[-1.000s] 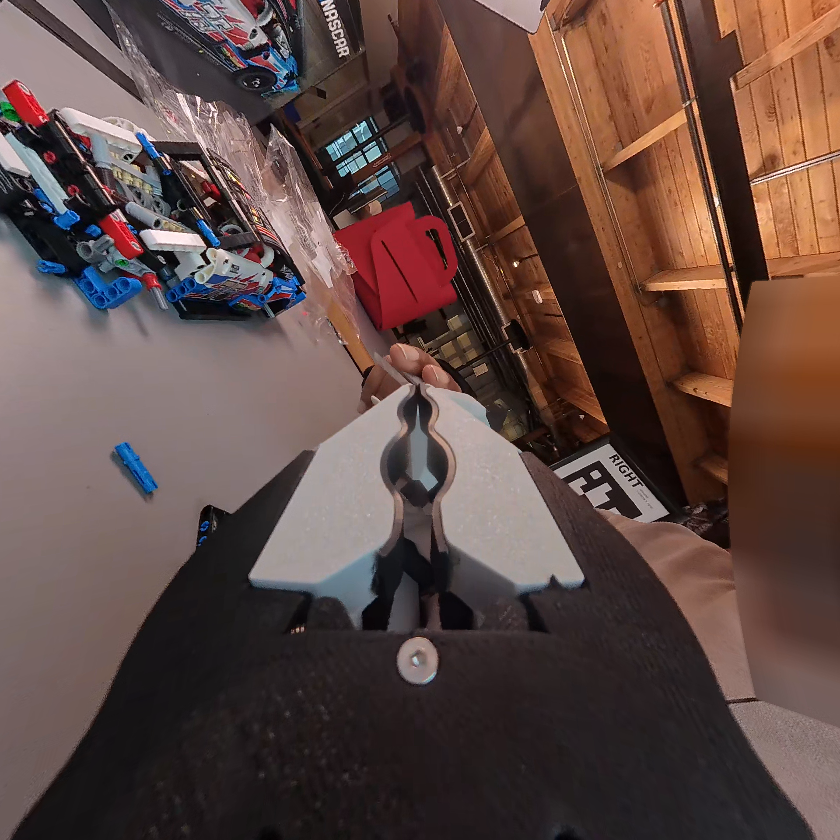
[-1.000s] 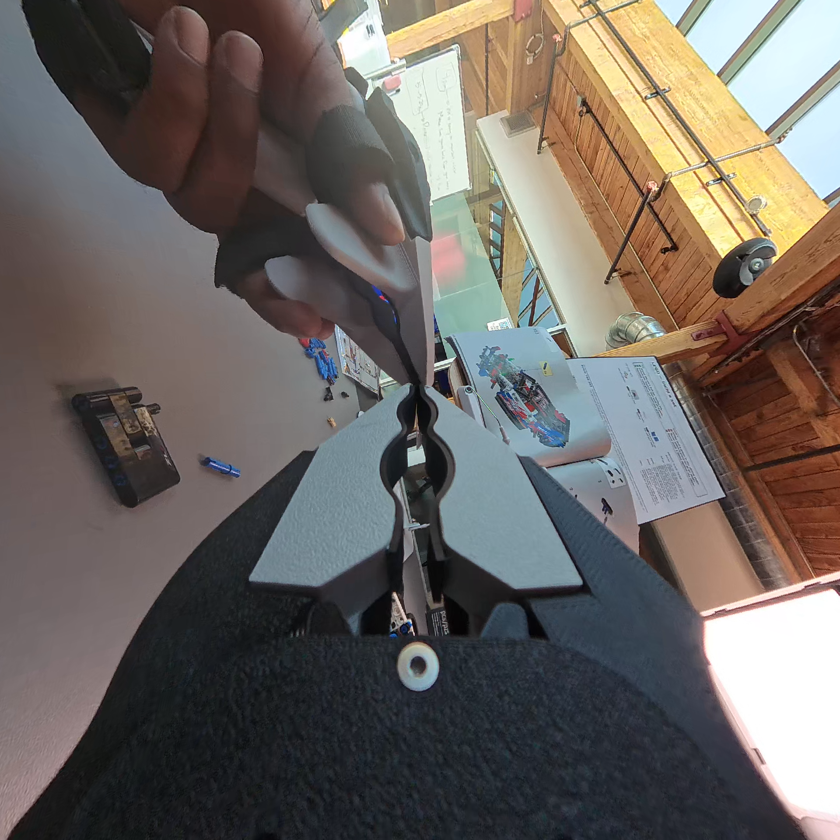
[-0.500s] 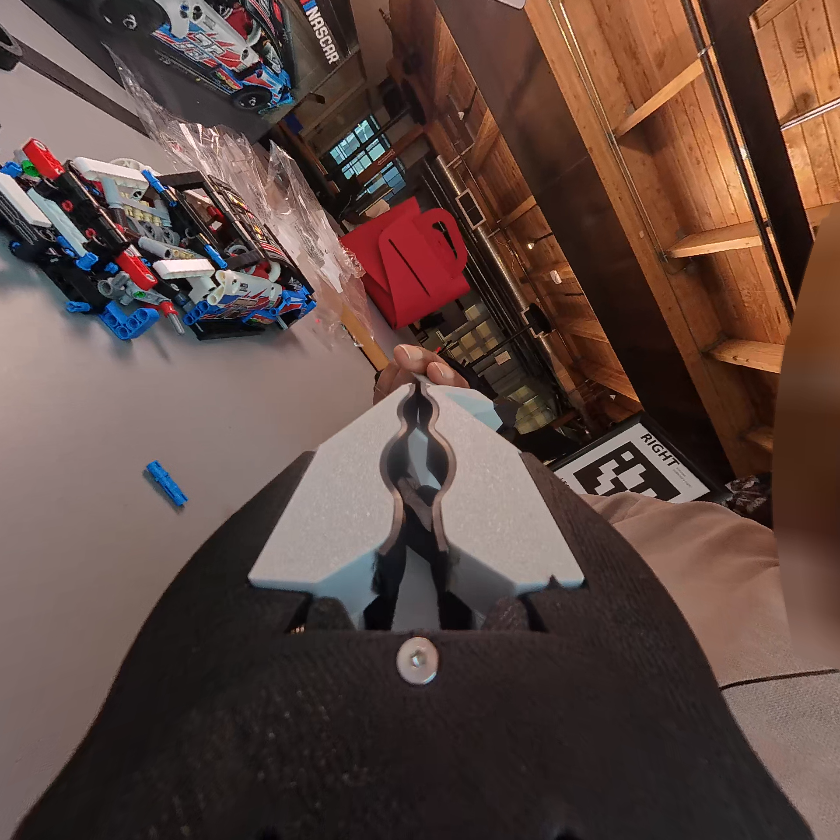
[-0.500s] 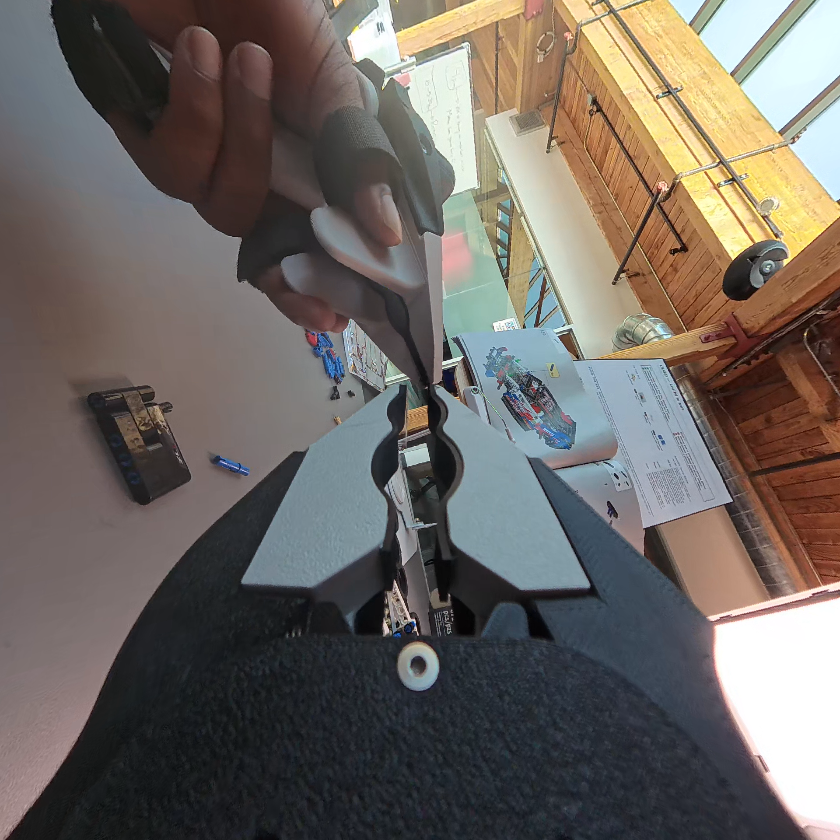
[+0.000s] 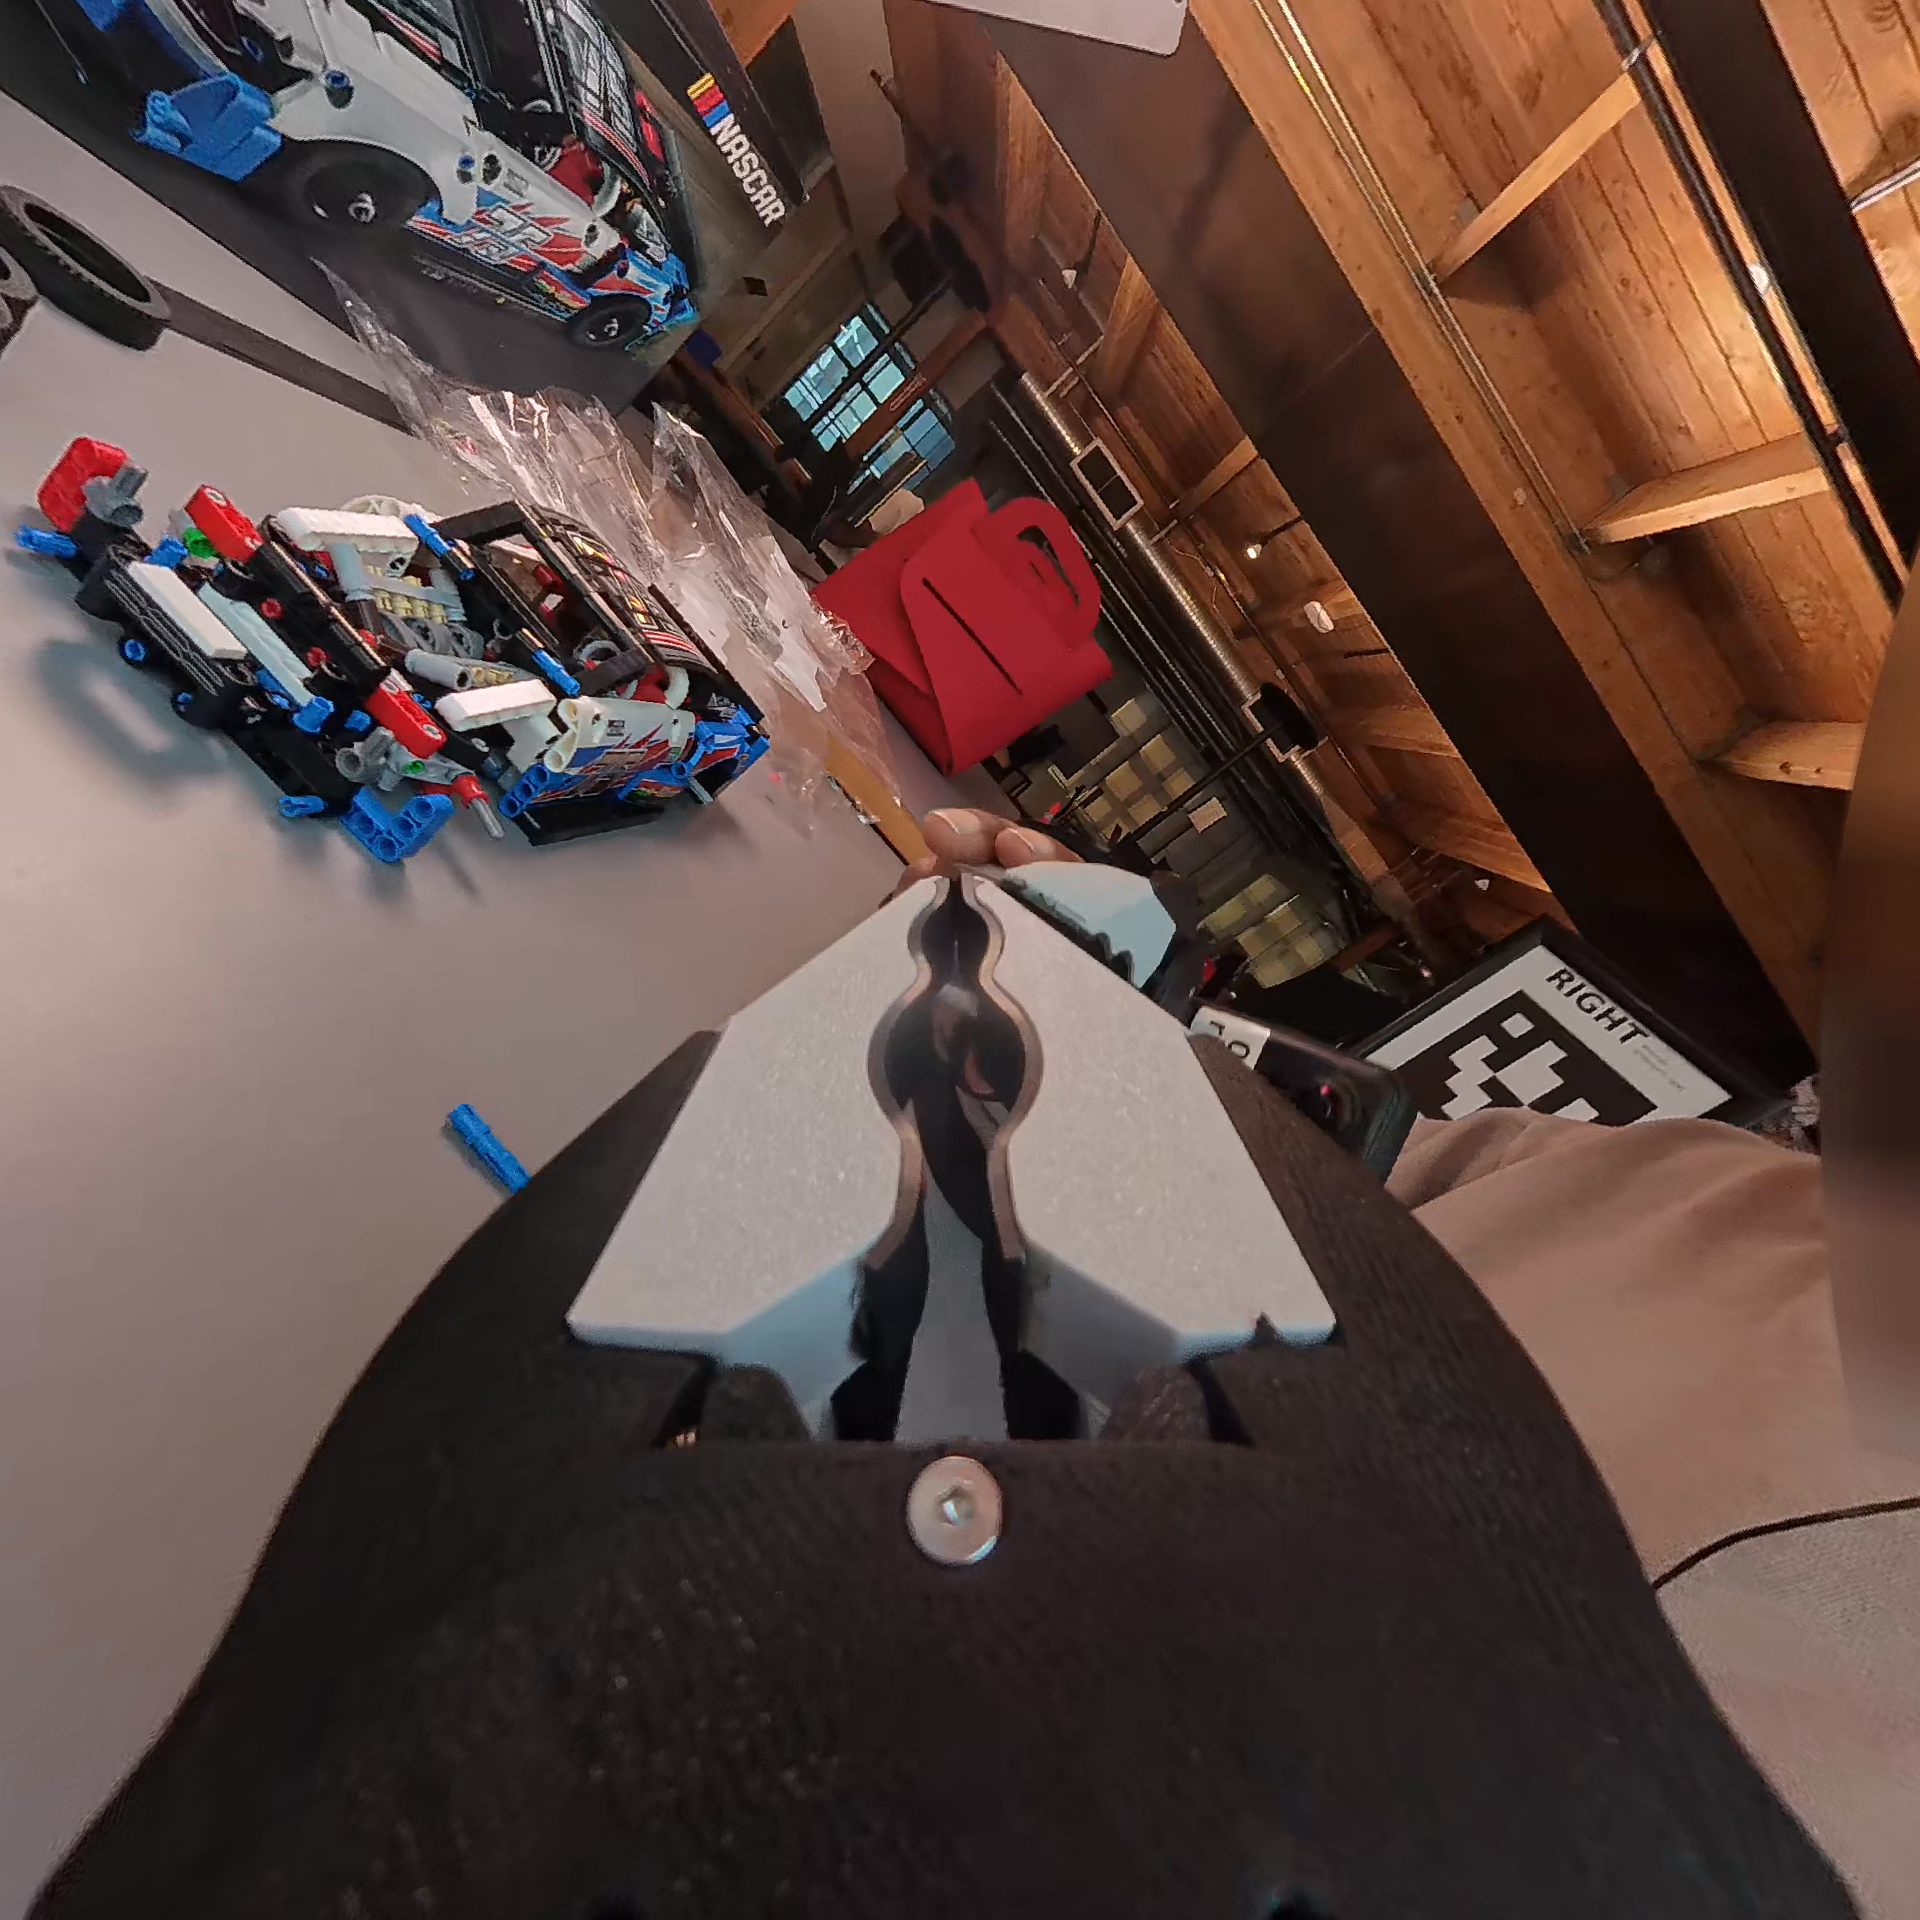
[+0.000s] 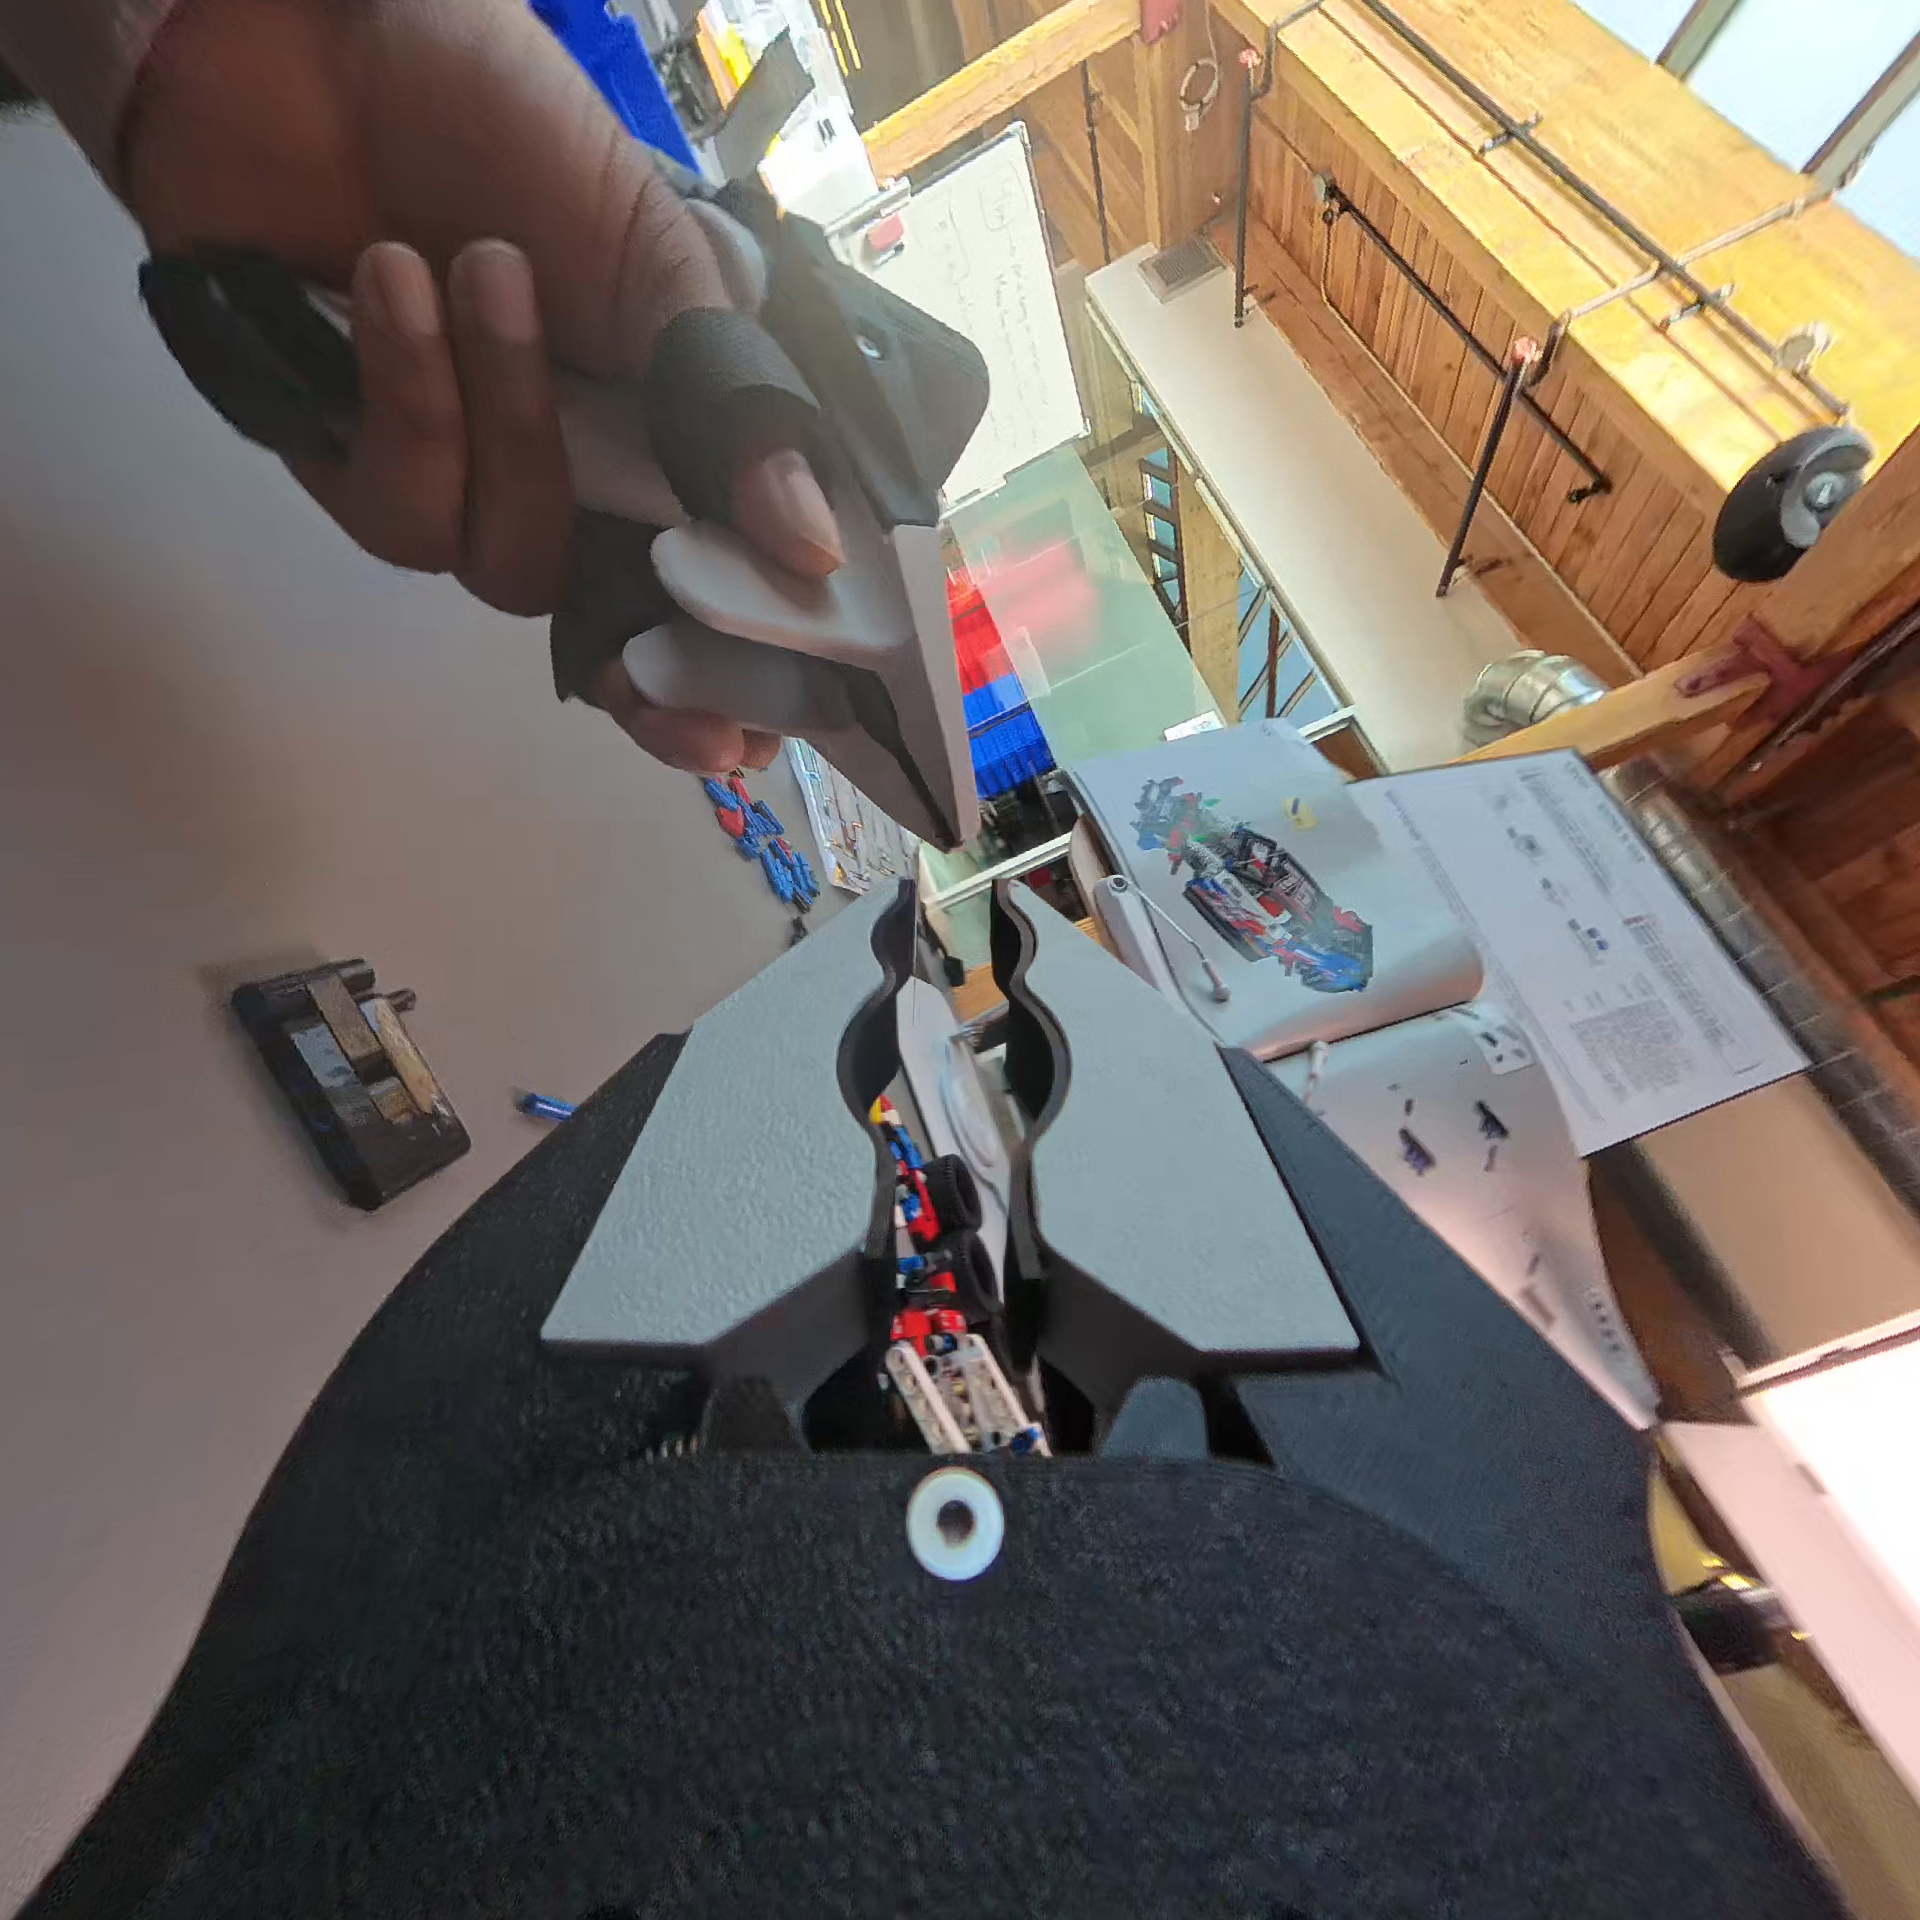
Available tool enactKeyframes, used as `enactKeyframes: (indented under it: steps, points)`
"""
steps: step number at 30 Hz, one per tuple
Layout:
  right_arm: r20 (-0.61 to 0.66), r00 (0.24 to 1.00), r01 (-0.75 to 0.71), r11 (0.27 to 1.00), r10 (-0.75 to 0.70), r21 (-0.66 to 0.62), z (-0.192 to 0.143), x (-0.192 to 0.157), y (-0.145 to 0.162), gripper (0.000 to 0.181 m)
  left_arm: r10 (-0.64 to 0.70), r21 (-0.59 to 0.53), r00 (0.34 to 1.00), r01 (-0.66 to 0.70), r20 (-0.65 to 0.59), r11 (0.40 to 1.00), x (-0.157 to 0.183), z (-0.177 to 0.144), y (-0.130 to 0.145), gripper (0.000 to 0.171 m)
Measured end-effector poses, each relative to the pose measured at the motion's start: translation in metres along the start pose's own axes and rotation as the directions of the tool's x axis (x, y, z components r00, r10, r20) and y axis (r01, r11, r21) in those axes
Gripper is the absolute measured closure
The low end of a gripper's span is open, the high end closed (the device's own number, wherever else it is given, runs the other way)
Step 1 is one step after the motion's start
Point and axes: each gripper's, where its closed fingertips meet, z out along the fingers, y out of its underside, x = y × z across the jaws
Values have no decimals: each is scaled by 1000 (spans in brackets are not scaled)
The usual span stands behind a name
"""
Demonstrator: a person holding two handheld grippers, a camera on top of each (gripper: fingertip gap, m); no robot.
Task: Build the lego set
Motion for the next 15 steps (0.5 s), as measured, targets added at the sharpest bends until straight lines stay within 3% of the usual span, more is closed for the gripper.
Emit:
enactKeyframes:
  steps: [2, 3, 4, 6, 8, 9, 12, 13, 15]
  points:
    - [49, 969, -243, 970, 242, 10, -2, 5, 5, 168, 64, -9, 998, -64, 6, 998, 2, -2, -3, 171]
    - [89, 915, -396, 918, 394, 7, -3, 7, 9, 168, 95, -20, 996, -95, 1, 995, 4, -3, -4, 171]
    - [136, 823, -557, 831, 551, 3, -4, 10, 12, 168, 121, -32, 993, -121, -7, 992, 6, -4, -4, 171]
    - [257, 556, -816, 578, 791, -14, -9, 17, 11, 166, 166, -41, 986, -167, -33, 985, 11, -5, -5, 171]
    - [377, 277, -938, 333, 884, -92, -13, 19, 10, 161, 198, -48, 979, -201, -56, 978, 16, -5, -5, 171]
    - [415, 180, -960, 251, 892, -122, -15, 19, 8, 159, 206, -54, 977, -209, -59, 976, 16, -6, -5, 171]
    - [446, 78, -991, 119, 892, -64, -18, 32, 6, 165, 216, -85, 975, -219, -46, 972, 13, -5, 0, 171]
    - [444, 70, -993, 103, 893, -50, -18, 35, 6, 167, 197, -104, 979, -201, -48, 974, 12, -4, 4, 171]
    - [422, 108, -989, 140, 900, -44, -17, 35, 8, 166, 138, -115, 989, -144, -58, 983, 15, 1, 9, 171]
